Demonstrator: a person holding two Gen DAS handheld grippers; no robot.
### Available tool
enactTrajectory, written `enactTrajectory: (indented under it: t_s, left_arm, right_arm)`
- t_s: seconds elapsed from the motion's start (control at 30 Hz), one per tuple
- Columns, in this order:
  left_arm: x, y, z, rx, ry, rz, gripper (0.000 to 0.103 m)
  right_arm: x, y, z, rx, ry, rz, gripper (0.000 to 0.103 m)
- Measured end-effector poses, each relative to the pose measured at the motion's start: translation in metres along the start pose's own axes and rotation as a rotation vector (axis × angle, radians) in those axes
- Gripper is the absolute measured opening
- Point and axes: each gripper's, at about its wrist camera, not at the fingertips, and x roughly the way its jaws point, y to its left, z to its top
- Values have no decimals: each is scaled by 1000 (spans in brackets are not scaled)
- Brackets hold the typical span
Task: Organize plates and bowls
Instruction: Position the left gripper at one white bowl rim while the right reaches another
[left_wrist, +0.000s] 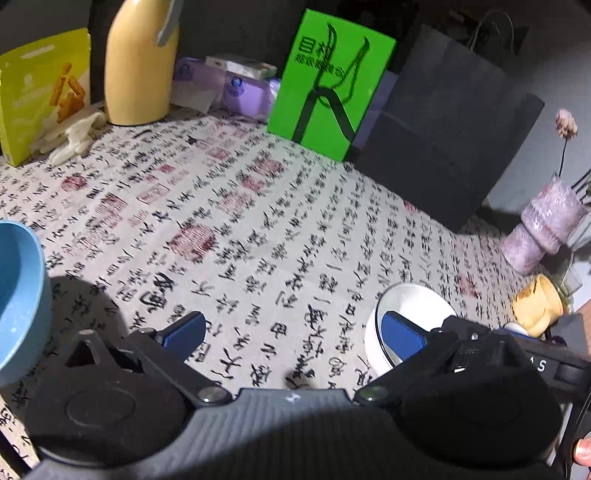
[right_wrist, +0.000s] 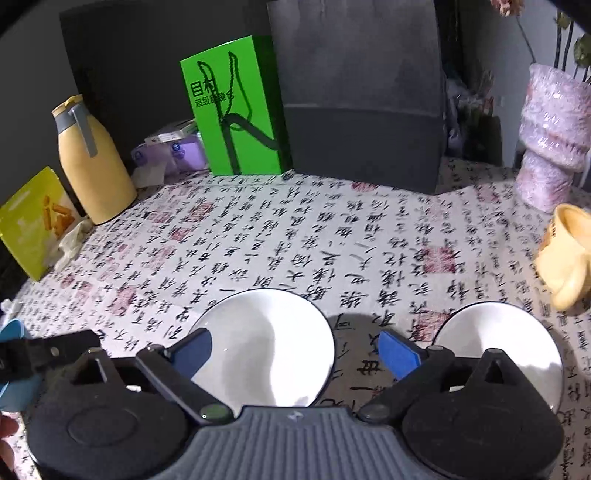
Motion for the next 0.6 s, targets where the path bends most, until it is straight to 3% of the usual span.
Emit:
enactTrajectory:
  t_s: [0.2,0.43,0.6]
  left_arm:
    - [12,-13,-1,58,33,1,103]
    - [22,-12,6,56,49,3,103]
    - [34,-22,6,109,69,2,103]
  right_arm:
    - [-5,0,1,-29,-29,-32,96]
    - [14,-2,-4,-28,50,-40,81]
    - [8,-3,-4,-27,28,-38,79]
